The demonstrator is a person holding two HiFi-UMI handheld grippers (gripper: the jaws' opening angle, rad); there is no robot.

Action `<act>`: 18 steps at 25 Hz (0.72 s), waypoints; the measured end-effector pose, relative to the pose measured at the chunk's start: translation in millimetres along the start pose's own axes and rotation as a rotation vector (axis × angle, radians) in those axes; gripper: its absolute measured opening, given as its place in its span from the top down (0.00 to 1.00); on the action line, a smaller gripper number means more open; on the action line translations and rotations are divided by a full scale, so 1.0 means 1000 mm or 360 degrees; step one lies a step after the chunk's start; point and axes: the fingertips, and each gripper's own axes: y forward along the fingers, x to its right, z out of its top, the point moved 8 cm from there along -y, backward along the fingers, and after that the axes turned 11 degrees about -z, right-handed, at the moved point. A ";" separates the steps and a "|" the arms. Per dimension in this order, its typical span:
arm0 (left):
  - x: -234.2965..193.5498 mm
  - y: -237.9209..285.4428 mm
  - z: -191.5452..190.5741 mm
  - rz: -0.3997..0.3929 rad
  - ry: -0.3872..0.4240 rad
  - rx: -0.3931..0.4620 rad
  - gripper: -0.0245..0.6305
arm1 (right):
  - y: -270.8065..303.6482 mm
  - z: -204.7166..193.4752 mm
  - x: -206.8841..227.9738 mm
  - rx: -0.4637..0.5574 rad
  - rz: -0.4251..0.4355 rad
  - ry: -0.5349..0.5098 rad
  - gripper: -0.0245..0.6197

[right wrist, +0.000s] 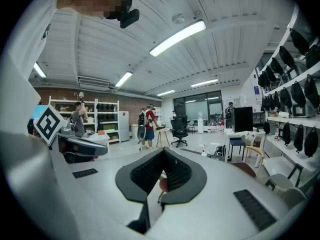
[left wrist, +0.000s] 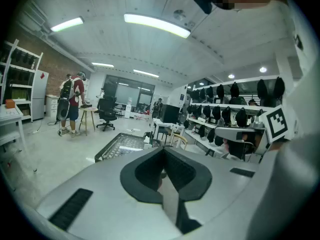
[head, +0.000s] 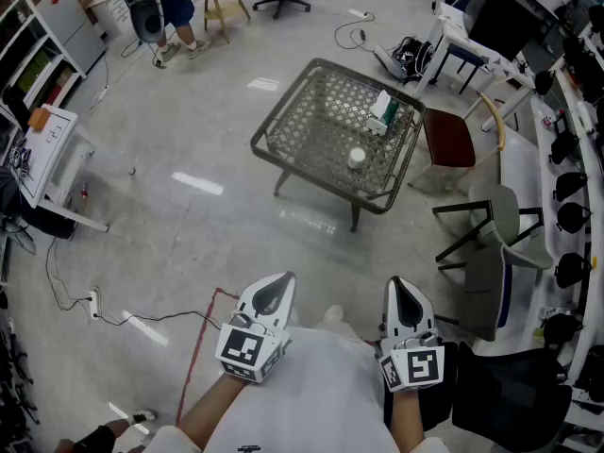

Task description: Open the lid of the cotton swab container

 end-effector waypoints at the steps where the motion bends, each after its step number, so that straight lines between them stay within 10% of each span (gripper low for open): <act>1: 0.008 0.004 0.002 0.0000 -0.0016 0.0004 0.96 | -0.002 0.003 0.006 -0.0004 0.0012 -0.0002 0.96; 18: 0.077 0.052 0.030 0.0073 0.0088 0.0120 0.96 | -0.016 0.002 0.086 0.0014 0.0035 0.0071 0.96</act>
